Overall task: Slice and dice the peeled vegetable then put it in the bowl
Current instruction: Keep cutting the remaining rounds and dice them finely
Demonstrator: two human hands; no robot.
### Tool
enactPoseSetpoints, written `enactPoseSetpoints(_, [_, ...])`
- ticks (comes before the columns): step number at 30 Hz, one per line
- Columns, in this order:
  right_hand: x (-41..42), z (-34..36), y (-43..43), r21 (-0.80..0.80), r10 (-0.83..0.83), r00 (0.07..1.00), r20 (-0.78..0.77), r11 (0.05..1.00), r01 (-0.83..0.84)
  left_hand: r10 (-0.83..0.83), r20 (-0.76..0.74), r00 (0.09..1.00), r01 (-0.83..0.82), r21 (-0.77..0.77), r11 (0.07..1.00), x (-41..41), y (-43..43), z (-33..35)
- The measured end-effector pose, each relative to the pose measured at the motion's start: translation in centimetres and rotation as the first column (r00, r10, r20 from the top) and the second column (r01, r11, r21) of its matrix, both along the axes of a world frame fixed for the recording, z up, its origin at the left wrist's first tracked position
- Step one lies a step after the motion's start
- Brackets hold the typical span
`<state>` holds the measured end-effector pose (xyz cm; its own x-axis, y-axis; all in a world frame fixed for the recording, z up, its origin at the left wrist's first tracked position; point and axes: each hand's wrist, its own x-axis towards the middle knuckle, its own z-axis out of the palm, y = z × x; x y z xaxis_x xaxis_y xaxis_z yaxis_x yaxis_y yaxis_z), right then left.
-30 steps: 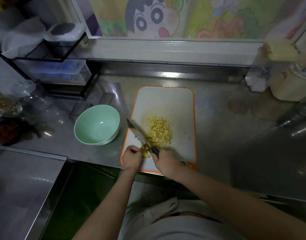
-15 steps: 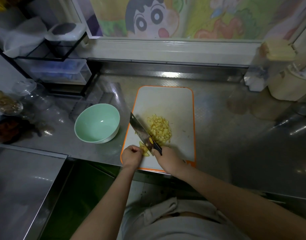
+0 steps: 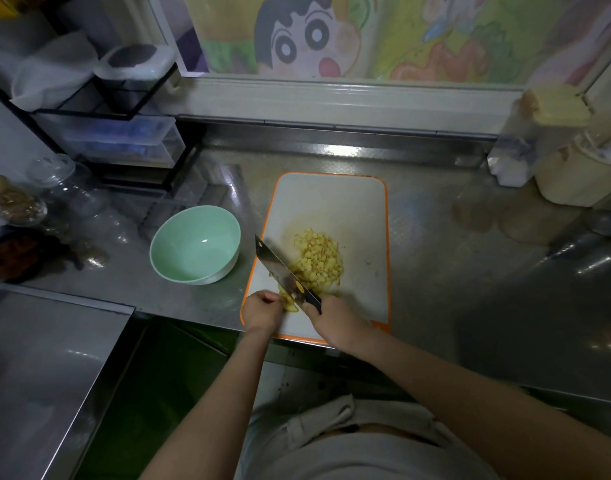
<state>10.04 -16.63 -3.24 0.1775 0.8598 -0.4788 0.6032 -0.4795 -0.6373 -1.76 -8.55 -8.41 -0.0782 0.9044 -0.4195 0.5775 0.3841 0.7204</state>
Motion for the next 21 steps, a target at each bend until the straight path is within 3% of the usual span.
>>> enactPoseSetpoints(8, [-1.0,0.0,-0.4,0.009,0.022,0.995,0.101,1.0,-0.023,0.005,-0.011,1.0,-0.005,-0.004,1.0,0.0,0.0,0.3])
enactPoseSetpoints(14, [0.0,-0.7,-0.5,-0.002,-0.022,1.0,0.014,1.0,0.022,0.004,0.003,1.0,-0.004,-0.001,1.0,0.1,0.3,-0.1])
enactPoseSetpoints(21, [0.1,-0.5,-0.4,-0.002,-0.019,1.0,0.014,1.0,0.019,0.014,-0.006,1.0,-0.014,-0.006,1.0,0.1,0.3,-0.1])
